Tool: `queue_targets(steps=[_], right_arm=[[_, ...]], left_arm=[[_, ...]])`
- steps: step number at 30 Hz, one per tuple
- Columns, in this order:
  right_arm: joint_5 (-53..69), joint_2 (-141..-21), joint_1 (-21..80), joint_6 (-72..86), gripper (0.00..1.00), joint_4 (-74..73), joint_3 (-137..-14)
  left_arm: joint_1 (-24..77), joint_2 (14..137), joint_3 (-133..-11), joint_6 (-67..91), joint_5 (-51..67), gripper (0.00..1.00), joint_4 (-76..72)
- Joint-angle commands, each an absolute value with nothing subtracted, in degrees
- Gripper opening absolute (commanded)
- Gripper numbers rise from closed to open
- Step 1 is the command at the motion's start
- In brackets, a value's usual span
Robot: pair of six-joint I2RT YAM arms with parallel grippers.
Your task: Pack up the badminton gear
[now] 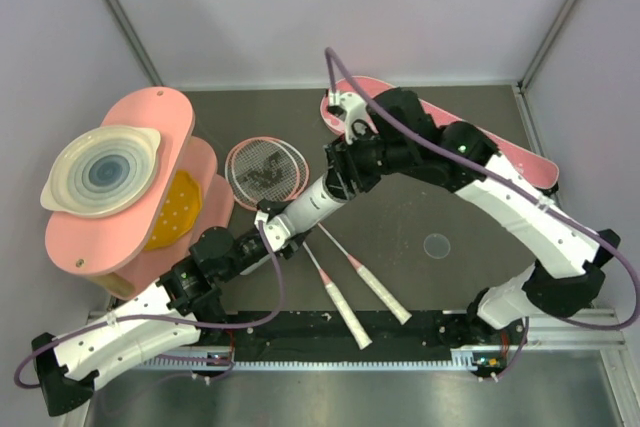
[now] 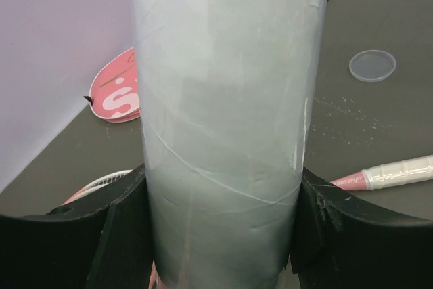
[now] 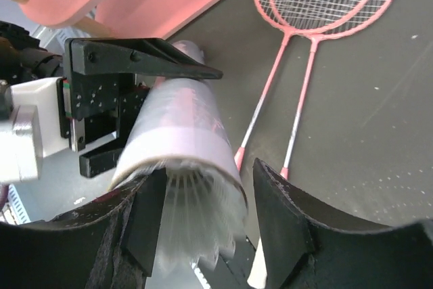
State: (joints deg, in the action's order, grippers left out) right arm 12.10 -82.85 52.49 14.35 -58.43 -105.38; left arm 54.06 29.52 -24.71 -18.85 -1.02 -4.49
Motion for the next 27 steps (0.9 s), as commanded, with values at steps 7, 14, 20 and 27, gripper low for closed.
queue_targets(steps=[7,14,20,27], right_arm=[[14.24,-85.44,56.25,18.63,0.57,-47.03,-99.24],[6.17,-70.77,56.25,18.89,0.66,-38.95,-90.89],[-18.69,-48.30,55.47,25.64,0.84,-28.57,-70.69],[-18.70,-40.78,36.11,34.36,0.83,-33.04,-51.79]], left_arm=[[54.23,28.04,-25.93,-19.78,-0.62,0.11,-8.17],[54.23,27.42,-26.02,-19.60,-0.62,0.11,-8.17],[54.23,26.98,-26.02,-19.34,-0.53,0.11,-8.26],[54.23,27.16,-26.10,-19.16,-0.26,0.11,-8.35]])
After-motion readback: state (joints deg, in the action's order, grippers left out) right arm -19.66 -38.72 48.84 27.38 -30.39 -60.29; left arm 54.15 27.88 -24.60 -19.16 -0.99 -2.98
